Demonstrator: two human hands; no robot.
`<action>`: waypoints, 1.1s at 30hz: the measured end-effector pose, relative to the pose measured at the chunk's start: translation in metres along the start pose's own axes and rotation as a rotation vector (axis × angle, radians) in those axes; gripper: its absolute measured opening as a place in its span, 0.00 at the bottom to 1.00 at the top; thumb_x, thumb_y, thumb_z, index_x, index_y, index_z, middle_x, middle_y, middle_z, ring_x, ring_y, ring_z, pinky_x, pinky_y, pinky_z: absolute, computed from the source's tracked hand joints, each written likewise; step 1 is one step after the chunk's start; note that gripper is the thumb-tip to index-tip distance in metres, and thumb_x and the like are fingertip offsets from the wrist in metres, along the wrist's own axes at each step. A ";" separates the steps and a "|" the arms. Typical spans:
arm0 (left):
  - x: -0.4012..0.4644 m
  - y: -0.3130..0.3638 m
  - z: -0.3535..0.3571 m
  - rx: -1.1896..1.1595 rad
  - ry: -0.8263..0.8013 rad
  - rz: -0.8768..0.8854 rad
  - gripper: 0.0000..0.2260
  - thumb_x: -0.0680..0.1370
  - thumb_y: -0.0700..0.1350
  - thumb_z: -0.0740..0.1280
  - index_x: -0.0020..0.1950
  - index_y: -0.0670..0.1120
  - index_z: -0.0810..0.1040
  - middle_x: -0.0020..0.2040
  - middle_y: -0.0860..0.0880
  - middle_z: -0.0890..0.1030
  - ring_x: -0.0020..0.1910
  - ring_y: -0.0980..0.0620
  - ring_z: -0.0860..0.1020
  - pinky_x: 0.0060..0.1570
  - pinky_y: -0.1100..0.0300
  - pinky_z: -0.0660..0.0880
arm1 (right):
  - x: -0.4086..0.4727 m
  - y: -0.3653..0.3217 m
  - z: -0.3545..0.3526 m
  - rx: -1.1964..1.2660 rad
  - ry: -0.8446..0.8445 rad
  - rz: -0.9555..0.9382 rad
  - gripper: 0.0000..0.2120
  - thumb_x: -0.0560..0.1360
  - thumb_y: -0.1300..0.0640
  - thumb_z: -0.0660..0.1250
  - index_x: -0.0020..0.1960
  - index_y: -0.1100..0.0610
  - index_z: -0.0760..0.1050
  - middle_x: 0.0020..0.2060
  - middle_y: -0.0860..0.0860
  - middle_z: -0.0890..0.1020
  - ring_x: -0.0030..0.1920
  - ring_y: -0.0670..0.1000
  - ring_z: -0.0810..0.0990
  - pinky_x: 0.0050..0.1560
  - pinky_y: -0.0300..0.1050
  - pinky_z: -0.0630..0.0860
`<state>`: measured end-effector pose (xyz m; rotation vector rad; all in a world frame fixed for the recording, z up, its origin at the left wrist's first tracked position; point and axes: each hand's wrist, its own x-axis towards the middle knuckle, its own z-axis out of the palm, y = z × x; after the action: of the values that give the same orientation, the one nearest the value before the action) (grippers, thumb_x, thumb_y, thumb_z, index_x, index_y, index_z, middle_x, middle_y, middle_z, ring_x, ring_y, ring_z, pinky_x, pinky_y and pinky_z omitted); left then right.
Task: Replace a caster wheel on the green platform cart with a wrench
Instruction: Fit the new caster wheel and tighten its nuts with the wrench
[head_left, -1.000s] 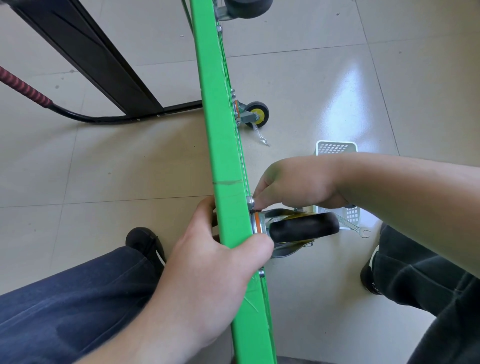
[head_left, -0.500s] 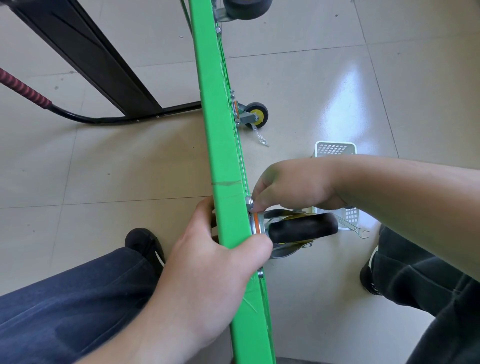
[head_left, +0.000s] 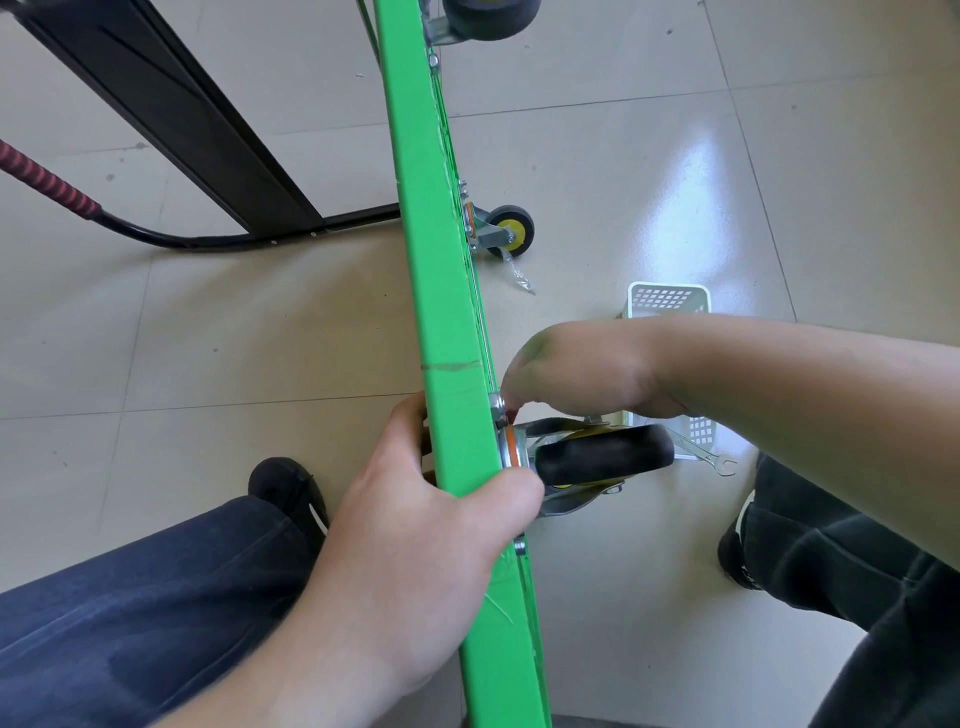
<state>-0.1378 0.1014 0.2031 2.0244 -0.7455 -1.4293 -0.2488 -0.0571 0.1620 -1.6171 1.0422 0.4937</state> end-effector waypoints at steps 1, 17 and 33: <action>0.000 0.000 0.000 -0.001 -0.001 -0.003 0.19 0.67 0.55 0.71 0.58 0.61 0.79 0.49 0.55 0.86 0.48 0.51 0.85 0.53 0.41 0.82 | 0.000 0.000 -0.001 0.010 0.004 -0.002 0.12 0.79 0.51 0.68 0.57 0.57 0.82 0.51 0.50 0.80 0.53 0.53 0.76 0.50 0.46 0.73; 0.001 -0.002 -0.001 0.000 -0.017 0.015 0.18 0.69 0.55 0.72 0.59 0.59 0.79 0.48 0.54 0.86 0.49 0.48 0.85 0.52 0.40 0.82 | 0.007 -0.003 -0.002 0.009 -0.015 0.015 0.17 0.79 0.55 0.71 0.66 0.59 0.79 0.67 0.52 0.79 0.68 0.54 0.75 0.69 0.49 0.70; 0.002 -0.003 -0.002 0.004 -0.019 0.022 0.17 0.69 0.55 0.71 0.58 0.59 0.79 0.49 0.55 0.86 0.48 0.51 0.85 0.53 0.40 0.82 | 0.007 -0.003 0.000 0.134 -0.078 0.078 0.12 0.82 0.60 0.65 0.40 0.56 0.78 0.41 0.46 0.77 0.55 0.53 0.73 0.55 0.47 0.70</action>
<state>-0.1350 0.1030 0.2003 2.0020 -0.7768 -1.4372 -0.2427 -0.0592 0.1587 -1.4325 1.0604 0.5237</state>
